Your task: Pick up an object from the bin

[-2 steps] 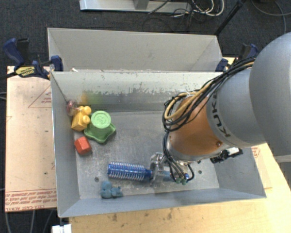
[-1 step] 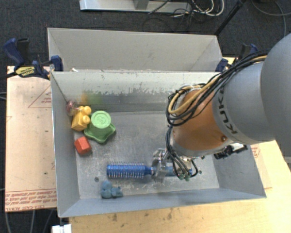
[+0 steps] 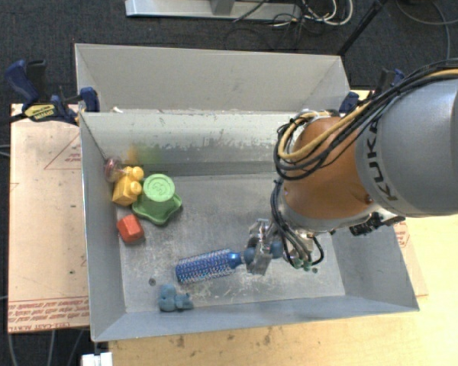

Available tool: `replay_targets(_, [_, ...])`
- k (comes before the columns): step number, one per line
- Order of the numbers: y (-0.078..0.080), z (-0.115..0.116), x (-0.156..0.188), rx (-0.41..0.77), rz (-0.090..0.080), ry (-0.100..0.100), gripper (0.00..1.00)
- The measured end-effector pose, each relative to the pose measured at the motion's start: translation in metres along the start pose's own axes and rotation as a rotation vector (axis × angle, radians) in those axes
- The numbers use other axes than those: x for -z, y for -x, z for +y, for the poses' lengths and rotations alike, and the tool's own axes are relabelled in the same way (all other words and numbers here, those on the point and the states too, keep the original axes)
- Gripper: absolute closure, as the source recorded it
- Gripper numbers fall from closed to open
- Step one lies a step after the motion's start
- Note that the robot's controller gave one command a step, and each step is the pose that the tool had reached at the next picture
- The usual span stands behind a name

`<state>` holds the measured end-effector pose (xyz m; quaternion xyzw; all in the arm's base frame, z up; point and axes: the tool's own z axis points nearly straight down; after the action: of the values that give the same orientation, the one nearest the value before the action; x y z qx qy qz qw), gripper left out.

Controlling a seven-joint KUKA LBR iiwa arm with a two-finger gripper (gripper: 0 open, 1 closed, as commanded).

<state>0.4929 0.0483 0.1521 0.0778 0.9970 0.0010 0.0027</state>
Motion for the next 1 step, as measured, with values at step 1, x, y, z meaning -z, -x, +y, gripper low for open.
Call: replay_targets(1, [0.0006, 0.0006, 0.0162, 0.002, 0.003, -0.001, 1.00])
